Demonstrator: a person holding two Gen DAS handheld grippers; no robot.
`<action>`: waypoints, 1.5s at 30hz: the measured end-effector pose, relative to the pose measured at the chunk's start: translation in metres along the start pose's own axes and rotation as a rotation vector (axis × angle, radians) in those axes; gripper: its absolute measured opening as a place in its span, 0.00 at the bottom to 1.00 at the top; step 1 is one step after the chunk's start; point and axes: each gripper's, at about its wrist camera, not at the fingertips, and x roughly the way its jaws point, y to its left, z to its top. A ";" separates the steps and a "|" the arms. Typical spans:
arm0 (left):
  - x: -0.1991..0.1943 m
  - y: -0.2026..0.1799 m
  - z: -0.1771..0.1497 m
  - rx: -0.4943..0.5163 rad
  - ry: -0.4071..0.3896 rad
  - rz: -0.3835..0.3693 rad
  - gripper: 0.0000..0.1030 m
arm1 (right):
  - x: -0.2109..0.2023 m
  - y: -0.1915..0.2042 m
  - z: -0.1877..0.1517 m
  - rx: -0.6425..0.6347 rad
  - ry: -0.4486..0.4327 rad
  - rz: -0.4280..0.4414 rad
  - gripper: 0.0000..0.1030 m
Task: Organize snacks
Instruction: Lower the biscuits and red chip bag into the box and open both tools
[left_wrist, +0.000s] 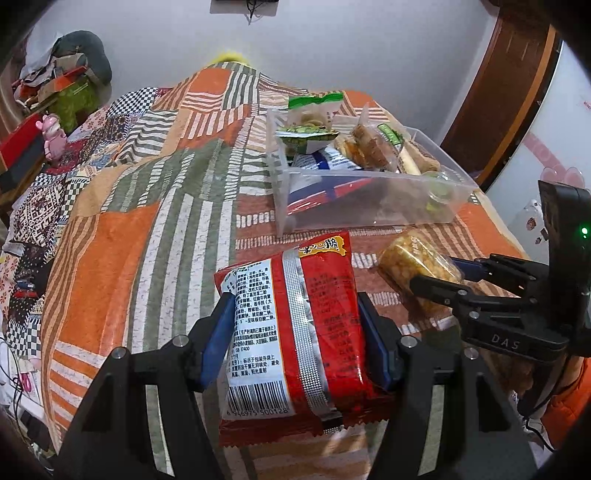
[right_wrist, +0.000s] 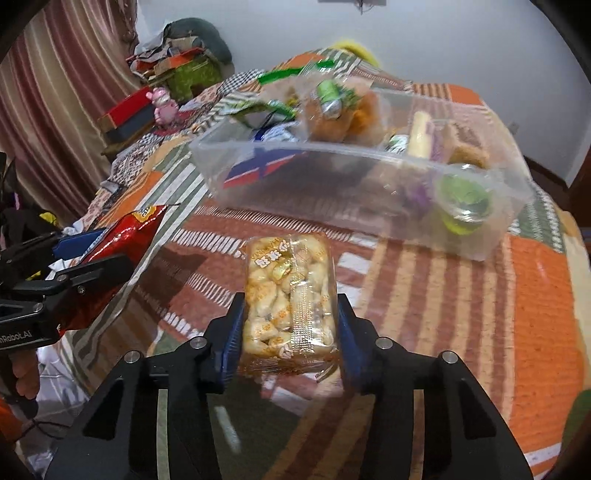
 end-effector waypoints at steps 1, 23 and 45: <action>0.000 -0.002 0.002 0.002 -0.003 -0.001 0.61 | -0.004 -0.002 -0.001 -0.004 -0.011 -0.003 0.41; -0.009 -0.041 0.094 0.039 -0.178 -0.056 0.61 | -0.063 -0.035 0.039 0.050 -0.243 -0.045 0.40; 0.068 -0.045 0.146 0.049 -0.163 -0.003 0.62 | -0.007 -0.065 0.084 0.094 -0.199 -0.081 0.40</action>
